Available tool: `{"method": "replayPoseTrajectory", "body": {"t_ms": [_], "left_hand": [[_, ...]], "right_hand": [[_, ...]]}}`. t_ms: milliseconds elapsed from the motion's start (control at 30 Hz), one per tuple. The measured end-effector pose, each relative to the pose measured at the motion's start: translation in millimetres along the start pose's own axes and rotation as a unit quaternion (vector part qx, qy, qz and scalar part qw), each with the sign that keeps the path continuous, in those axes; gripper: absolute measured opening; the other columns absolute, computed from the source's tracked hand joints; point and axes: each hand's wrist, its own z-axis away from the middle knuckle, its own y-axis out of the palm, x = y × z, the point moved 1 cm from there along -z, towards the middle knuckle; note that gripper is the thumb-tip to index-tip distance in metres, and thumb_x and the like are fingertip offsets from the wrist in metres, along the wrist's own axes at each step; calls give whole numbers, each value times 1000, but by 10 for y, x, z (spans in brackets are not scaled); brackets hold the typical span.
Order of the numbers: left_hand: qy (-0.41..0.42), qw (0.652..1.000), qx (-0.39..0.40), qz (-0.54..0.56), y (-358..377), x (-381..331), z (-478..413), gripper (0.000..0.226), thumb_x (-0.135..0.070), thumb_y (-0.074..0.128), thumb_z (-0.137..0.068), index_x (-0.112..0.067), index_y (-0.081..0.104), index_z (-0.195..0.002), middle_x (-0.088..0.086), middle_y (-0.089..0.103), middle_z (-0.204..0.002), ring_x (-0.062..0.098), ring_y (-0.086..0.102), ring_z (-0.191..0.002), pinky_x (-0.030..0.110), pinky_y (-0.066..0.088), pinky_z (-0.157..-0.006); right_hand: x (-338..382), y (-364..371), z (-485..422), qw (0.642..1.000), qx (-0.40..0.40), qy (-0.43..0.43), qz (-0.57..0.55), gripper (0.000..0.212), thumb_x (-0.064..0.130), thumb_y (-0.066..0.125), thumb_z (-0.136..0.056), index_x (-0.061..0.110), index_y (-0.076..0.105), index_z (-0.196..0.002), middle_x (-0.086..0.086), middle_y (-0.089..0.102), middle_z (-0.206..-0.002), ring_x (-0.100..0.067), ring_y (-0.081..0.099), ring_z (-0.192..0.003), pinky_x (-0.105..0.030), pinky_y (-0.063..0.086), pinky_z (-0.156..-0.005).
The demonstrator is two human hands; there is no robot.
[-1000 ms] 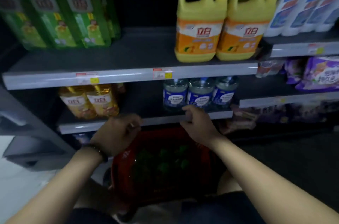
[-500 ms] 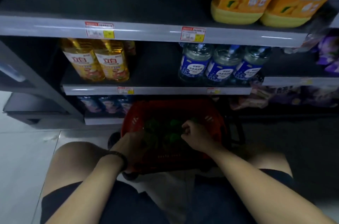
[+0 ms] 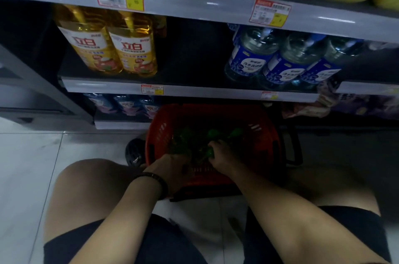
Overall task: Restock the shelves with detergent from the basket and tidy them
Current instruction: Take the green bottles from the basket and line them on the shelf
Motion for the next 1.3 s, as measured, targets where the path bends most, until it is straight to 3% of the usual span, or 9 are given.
{"method": "replayPoseTrajectory", "body": {"t_ms": [100, 400, 533, 633, 833, 1000, 1100, 1200, 1300], "left_hand": [[-2, 1000, 4, 10, -24, 36, -38, 37, -42, 49, -108, -28, 54, -142, 2, 64, -132, 26, 66, -113, 39, 57, -95], [10, 999, 48, 24, -53, 31, -59, 61, -43, 52, -107, -34, 27, -162, 5, 48, -156, 30, 55, -136, 43, 50, -112], [-2, 998, 59, 18, -27, 37, -60, 55, -45, 52, -107, -32, 36, -158, 5, 56, -149, 28, 60, -129, 40, 53, -108], [-25, 998, 64, 5, -40, 76, -58, 50, -42, 51, -108, -29, 40, -155, 5, 59, -144, 28, 63, -124, 41, 55, -104], [-34, 997, 62, -43, -112, -5, 22, 57, -42, 63, -102, -25, 44, -153, 4, 52, -152, 27, 54, -137, 41, 51, -110], [-5, 999, 16, -47, -109, -176, 167, 64, -44, 66, -100, -25, 42, -156, 2, 51, -156, 24, 51, -142, 32, 45, -113], [7, 999, -39, -28, -49, -296, 219, 85, -49, 73, -93, -22, 29, -161, 4, 42, -161, 26, 44, -147, 38, 39, -120], [69, 987, -135, 51, -34, -390, 271, 113, -70, 80, -68, -30, 27, -160, -6, 41, -158, 18, 43, -145, 42, 41, -121], [137, 955, -164, 205, -64, -555, 435, 106, -52, 95, -65, -39, 37, -154, -24, 53, -144, -3, 52, -131, 26, 43, -112]], "right_hand": [[-49, 179, -182, 1000, 16, 15, -12, 61, 23, 63, -106, 22, 40, -163, -13, 22, -174, -35, 27, -159, -47, 32, -126], [-88, 302, -309, 998, -3, 17, 57, 65, -1, 54, -106, 18, 36, -165, -14, 13, -177, -39, 23, -160, -51, 36, -124], [-66, 251, -272, 996, -9, 4, 87, 52, 5, 59, -104, 13, 49, -155, -19, 33, -167, -42, 43, -147, -51, 45, -115], [-48, 147, -165, 997, 0, -6, 74, 49, 10, 60, -104, 16, 52, -152, -17, 34, -166, -42, 44, -145, -50, 47, -113], [60, -463, 472, 996, -60, -49, 35, 47, 38, 75, -97, 21, 63, -139, -6, 55, -137, -30, 58, -123, -40, 52, -99], [268, -1141, 1174, 987, -83, -123, 64, 48, 45, 84, -87, 20, 73, -126, 0, 61, -111, -19, 58, -105, -31, 45, -83], [432, -1549, 1619, 978, -98, -166, 72, 41, 42, 85, -83, 25, 77, -119, 8, 63, -101, -13, 60, -96, -28, 45, -78], [616, -1875, 2031, 969, -99, -207, 92, 38, 42, 84, -83, 28, 78, -118, 6, 72, -110, -13, 66, -100, -34, 56, -86], [759, -2166, 2390, 955, -116, -229, 148, 43, 55, 81, -84, 38, 73, -122, 6, 71, -123, -15, 63, -115, -37, 54, -97]]}}
